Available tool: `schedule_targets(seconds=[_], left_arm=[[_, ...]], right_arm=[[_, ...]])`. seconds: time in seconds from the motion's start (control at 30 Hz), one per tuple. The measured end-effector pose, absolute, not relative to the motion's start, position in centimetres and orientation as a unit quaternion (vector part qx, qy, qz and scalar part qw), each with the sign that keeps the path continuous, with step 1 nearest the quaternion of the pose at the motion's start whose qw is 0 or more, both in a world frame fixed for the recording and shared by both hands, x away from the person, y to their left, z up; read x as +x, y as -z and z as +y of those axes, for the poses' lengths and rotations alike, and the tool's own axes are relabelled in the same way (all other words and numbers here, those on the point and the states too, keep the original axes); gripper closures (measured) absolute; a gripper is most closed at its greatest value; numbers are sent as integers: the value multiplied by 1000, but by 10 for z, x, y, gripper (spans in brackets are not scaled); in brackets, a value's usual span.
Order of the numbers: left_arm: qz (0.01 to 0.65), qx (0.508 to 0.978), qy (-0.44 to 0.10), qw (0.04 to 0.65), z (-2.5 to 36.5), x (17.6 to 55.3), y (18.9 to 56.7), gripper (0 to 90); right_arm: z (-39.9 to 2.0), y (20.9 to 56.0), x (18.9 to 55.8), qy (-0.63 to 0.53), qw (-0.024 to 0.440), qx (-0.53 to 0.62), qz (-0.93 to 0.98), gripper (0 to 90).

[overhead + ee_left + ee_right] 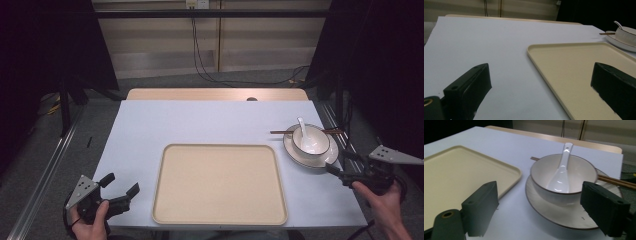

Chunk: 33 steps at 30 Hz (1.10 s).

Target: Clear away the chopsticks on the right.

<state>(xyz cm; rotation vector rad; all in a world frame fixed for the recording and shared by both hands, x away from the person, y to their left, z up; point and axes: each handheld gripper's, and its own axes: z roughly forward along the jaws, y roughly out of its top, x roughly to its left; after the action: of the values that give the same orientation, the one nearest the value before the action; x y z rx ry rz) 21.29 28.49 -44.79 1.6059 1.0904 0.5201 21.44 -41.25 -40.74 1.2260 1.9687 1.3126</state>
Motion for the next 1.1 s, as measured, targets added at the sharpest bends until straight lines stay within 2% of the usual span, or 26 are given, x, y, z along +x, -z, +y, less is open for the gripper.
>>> schedule_targets(seconds=[0.17, 0.2, 0.27, 0.3, 0.37, 0.4, 0.43, 0.5, 0.57, 0.6, 0.77, 0.8, 0.9, 1.07, 1.1], left_arm=[[457, 676, -218, 536, 285, 214, 448, 28], [458, 676, -218, 534, 285, 214, 448, 28], [458, 676, -219, 534, 285, 215, 448, 28], [458, 676, -219, 534, 285, 214, 448, 28], [457, 678, -220, 533, 285, 214, 448, 28], [457, 677, -220, 532, 285, 214, 448, 28], [459, 676, -218, 534, 285, 214, 448, 28], [460, 676, -218, 533, 286, 214, 448, 28], [460, 676, -221, 532, 286, 214, 448, 28], [459, 676, -217, 534, 286, 214, 448, 28], [463, 674, -219, 532, 286, 215, 449, 28], [463, 674, -217, 533, 286, 215, 449, 28], [464, 674, -216, 533, 286, 215, 449, 28], [468, 673, -217, 530, 287, 216, 450, 28], [469, 673, -215, 530, 287, 216, 450, 28]], right_arm=[[-435, 394, 232, -477, 233, 437, 726, 138], [-439, 389, 240, -470, 242, 433, 730, 169], [-441, 388, 245, -464, 248, 430, 734, 174], [-446, 385, 257, -462, 238, 422, 743, 235], [-447, 384, 261, -459, 238, 421, 746, 232], [-450, 381, 268, -456, 237, 413, 752, 267], [-455, 377, 277, -459, 216, 392, 768, 371], [-456, 375, 281, -456, 212, 390, 771, 348], [-458, 372, 291, -440, 211, 386, 783, 368], [-462, 373, 301, -447, 193, 377, 788, 400], [-467, 379, 325, -404, 198, 380, 808, 408], [-470, 381, 336, -395, 183, 382, 815, 439], [-472, 382, 346, -384, 178, 385, 820, 465], [-471, 387, 373, -327, 163, 370, 854, 410], [-471, 390, 383, -315, 148, 360, 866, 409]])
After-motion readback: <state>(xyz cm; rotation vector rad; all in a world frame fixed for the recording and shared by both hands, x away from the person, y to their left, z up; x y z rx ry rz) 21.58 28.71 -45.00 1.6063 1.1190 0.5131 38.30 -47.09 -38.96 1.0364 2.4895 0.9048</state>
